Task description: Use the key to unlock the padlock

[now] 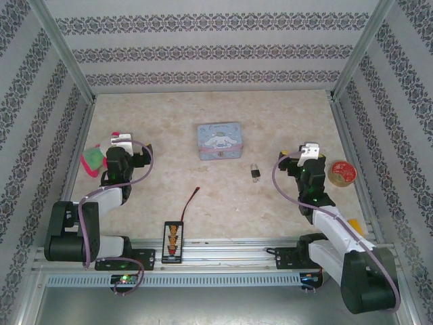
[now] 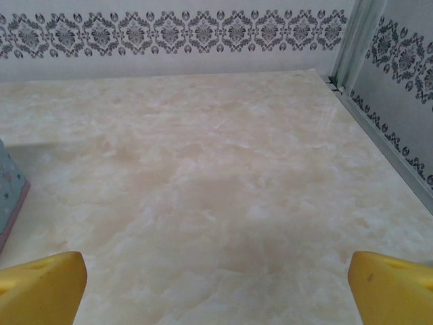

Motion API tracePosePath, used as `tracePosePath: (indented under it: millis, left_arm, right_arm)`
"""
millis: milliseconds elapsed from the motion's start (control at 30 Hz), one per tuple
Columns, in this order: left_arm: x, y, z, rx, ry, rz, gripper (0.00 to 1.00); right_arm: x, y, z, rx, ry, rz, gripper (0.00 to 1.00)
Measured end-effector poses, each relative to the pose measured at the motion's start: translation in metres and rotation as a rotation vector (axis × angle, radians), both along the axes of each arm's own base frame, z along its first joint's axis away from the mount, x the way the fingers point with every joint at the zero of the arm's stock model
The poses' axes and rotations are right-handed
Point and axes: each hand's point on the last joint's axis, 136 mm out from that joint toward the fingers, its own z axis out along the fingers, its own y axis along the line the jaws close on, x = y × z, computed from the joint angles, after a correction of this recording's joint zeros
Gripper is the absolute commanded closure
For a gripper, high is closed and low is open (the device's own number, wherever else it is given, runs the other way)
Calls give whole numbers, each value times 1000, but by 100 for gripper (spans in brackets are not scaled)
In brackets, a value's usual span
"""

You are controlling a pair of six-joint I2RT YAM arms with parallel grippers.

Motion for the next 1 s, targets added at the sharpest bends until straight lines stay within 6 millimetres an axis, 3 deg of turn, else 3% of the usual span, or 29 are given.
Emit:
tracePosePath:
  millis: [333,733,1000]
  left_arm:
    - [-2,-6,-5,14,-2,-41,1]
    - [-2,-33,-64,-17,66,-200,1]
    - [-1,-41,-59,-13,38,-256,1]
  right_arm:
    - [6,-10,0,3,-54,-9,2]
    - [2,-22,1,26,-113,-9,2]
    - [7,-17,-4,41,-130,43,2]
